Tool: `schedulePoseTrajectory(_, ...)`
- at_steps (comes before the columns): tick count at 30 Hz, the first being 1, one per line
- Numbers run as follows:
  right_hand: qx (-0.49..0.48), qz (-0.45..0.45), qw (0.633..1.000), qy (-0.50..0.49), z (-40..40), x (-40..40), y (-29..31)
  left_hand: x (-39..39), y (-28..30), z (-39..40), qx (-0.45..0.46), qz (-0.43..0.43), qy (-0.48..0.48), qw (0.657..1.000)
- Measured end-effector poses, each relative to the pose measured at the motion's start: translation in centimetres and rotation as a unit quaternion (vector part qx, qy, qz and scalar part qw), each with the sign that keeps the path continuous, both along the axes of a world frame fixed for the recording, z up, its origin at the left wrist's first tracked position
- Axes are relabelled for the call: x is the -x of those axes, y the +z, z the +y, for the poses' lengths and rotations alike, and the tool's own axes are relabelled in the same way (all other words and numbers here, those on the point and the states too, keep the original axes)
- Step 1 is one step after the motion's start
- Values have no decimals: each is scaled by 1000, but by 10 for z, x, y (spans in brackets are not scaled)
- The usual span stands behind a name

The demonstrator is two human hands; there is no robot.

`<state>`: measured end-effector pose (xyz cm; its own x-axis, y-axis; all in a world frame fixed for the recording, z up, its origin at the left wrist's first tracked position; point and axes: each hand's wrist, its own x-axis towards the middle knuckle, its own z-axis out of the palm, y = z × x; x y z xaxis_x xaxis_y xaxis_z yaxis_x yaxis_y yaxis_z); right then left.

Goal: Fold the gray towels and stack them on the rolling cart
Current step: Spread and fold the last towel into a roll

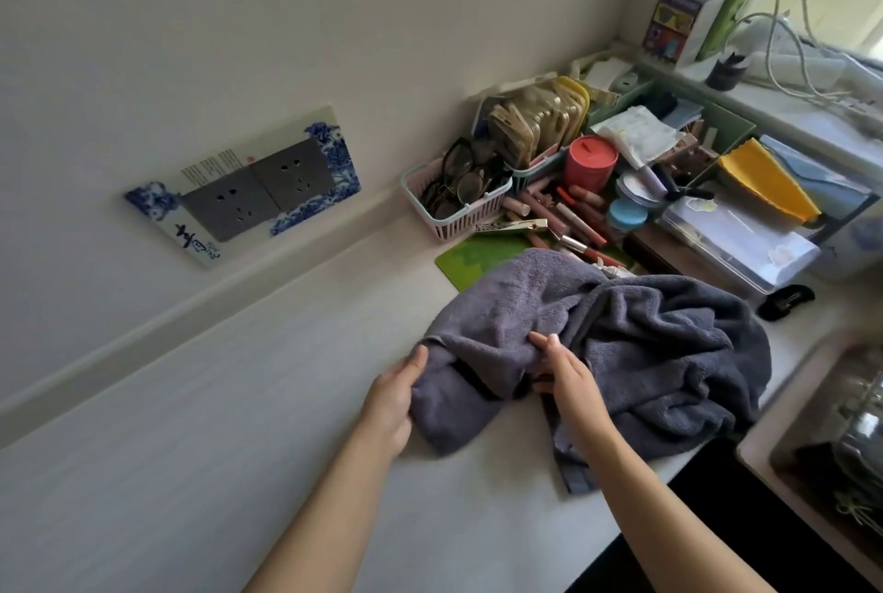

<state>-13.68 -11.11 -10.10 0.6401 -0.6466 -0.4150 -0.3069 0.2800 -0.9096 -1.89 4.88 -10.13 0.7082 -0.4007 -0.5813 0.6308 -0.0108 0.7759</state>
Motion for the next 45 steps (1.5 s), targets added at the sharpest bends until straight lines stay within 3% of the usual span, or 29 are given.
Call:
schedulePoseTrajectory(4, -3, -28, 1000, 7, 15, -18, 21, -20, 34, 31, 34, -37, 78, 996)
schedulePoseTrajectory(16, 26, -113, 974, 194, 163, -95, 81, -25, 113, 215, 1, -124, 261, 957)
schedulePoseTrajectory(23, 60, -167, 930, 321, 274, -107, 84, 1, 147, 330, 52, -94, 349, 931)
schedulePoseTrajectory(28, 171, -95, 872, 448, 331, -89, 55, 23, 147, 401, 43, -66, 409, 909)
schedulePoseTrajectory(32, 198, -41, 829, 521, 370, -56, 31, 44, 137, 463, 59, -41, 458, 886)
schedulePoseTrajectory(39, 202, -31, 837, 507, 413, -50, 16, 55, 128, 524, 78, -36, 484, 871)
schedulePoseTrajectory(45, 264, -27, 806, 528, 437, -62, 12, 49, 133, 551, 84, -52, 493, 864)
